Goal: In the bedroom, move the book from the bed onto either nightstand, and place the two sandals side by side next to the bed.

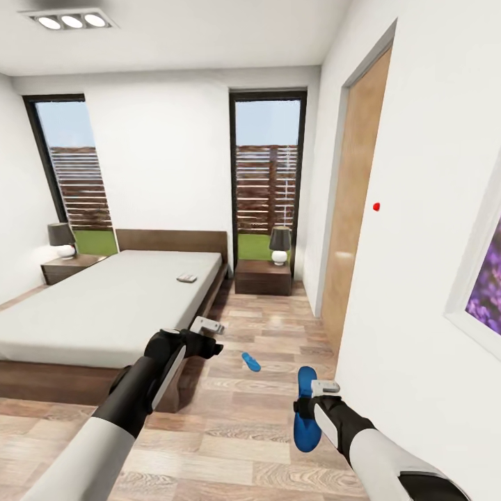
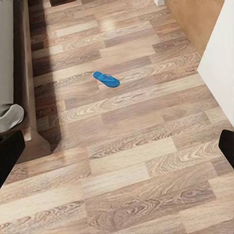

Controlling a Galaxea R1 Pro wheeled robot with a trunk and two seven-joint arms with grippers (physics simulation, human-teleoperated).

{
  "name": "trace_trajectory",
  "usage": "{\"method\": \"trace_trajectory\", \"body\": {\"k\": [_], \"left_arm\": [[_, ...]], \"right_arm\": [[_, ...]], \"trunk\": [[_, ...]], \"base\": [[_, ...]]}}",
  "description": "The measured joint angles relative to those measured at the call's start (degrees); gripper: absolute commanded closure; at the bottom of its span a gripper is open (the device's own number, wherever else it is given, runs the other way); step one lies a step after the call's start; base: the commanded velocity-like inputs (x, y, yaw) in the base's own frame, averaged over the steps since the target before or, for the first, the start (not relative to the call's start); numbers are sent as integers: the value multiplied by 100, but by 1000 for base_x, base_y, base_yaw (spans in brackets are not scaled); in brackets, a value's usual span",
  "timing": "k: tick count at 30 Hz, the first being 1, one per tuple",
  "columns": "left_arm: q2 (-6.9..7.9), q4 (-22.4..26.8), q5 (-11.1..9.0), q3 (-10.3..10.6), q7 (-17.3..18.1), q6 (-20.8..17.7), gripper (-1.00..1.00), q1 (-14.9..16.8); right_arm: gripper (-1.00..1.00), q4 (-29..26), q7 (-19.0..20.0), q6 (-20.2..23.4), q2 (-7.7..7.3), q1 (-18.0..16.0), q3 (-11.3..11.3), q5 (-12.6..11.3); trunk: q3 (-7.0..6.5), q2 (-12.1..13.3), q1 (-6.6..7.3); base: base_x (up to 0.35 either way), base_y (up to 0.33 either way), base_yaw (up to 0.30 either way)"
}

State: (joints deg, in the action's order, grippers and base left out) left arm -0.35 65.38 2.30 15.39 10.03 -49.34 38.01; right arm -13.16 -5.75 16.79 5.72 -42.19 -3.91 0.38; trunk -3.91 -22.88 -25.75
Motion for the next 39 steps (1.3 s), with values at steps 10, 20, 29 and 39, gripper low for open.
{"method": "trace_trajectory", "body": {"k": [10, 20, 29, 39], "left_arm": [[0, -4, 0, 0, 0, 0, -100, 2], [0, -3, 0, 0, 0, 0, -100, 0], [0, -3, 0, 0, 0, 0, -100, 0], [0, -3, 0, 0, 0, 0, -100, 0]], "right_arm": [[100, 0, 0, 2, -4, 0, 0, 0], [100, 0, 0, -1, 2, 0, 0, 0], [100, 0, 0, 1, 4, 0, 0, 0], [100, 0, 0, -1, 11, 0, 0, 0]], "trunk": [[0, 0, 0], [0, 0, 0], [0, 0, 0], [0, 0, 0]], "base": [[145, -79, 0], [143, -79, 0], [141, -79, 0], [138, -79, 0]]}}
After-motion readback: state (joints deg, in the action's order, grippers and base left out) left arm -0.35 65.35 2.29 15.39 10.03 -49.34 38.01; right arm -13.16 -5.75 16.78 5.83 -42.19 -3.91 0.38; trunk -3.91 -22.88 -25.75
